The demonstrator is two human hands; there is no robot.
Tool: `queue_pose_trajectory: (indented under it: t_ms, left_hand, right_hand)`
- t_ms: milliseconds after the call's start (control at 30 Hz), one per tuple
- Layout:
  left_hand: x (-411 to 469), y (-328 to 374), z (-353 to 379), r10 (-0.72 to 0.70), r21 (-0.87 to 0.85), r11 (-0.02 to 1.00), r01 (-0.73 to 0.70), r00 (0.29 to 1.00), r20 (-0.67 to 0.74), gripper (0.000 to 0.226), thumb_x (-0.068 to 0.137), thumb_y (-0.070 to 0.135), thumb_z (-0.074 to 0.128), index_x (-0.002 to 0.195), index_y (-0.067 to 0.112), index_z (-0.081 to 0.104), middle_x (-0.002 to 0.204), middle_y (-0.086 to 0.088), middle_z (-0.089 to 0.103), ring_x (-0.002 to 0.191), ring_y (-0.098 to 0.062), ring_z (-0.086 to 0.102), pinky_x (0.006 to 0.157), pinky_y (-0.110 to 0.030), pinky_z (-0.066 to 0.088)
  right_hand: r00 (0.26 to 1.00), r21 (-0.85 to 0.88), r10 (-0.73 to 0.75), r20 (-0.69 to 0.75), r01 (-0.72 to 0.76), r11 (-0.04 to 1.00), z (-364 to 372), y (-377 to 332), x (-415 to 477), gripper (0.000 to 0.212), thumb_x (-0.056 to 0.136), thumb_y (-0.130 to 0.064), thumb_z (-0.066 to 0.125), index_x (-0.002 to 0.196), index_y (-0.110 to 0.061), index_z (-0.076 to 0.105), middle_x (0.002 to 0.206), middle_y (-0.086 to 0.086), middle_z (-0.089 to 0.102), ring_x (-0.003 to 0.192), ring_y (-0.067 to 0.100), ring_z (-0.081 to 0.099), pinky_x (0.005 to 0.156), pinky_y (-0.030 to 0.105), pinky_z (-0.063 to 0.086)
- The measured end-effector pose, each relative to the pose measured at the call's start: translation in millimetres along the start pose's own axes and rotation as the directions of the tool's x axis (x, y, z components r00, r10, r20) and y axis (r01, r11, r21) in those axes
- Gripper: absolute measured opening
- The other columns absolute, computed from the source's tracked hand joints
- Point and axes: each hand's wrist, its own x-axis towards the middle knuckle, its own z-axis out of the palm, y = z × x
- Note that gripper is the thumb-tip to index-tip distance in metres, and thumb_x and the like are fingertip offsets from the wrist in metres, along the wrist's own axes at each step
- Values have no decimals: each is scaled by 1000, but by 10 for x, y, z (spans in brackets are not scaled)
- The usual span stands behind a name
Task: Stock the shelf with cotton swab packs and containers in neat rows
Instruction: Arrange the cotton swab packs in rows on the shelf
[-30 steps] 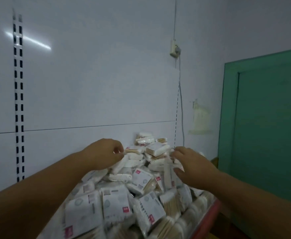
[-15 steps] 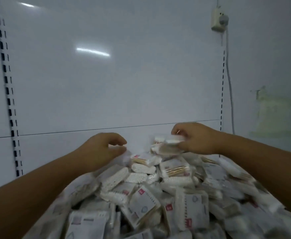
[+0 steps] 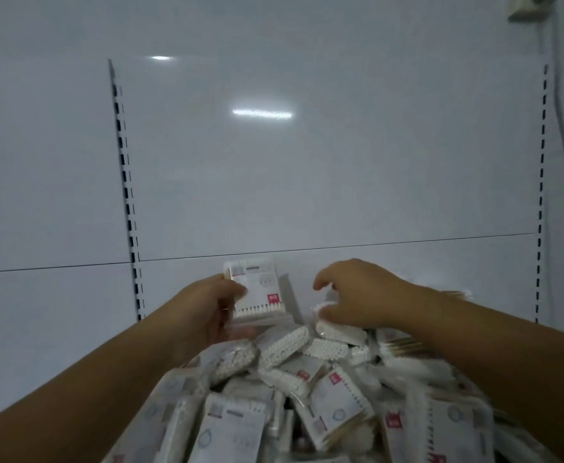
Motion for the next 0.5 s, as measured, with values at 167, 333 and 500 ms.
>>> queue_pose_trajectory:
  t_ms: [167,333,500]
  left_hand:
    - [-93,26,-261,28,21,999,-27,999,-38,27,92,2,46,113,8,62,111,-23,67,89,-32,70,60,-40,60]
    - [-145,83,-404,64,42,997,-64,998,15,27,93,4,49,113,14,62,104,-16,72,87,-30,72,63,-40,59]
    - [-99,99,-298,119,-85,990,-114,991,57,28,96,20,53,122,13,58,106,-11,72,98,-29,70,68,-36,60]
  right_hand:
    - [997,-263,38,72,-18,965,181,22,53,25,80,-32,65,96,-13,66,98,4,65,91,22,58,76,31,48]
    - [996,-134,32,-89,-44,990,26,0,59,18,83,-24,61,98,-23,70,100,-5,68,92,15,59,71,24,42]
    - [858,259,-23,-514,180,949,-52,-456,62,16,82,-31,69,98,-26,72,93,-9,71,85,10,64,75,29,51]
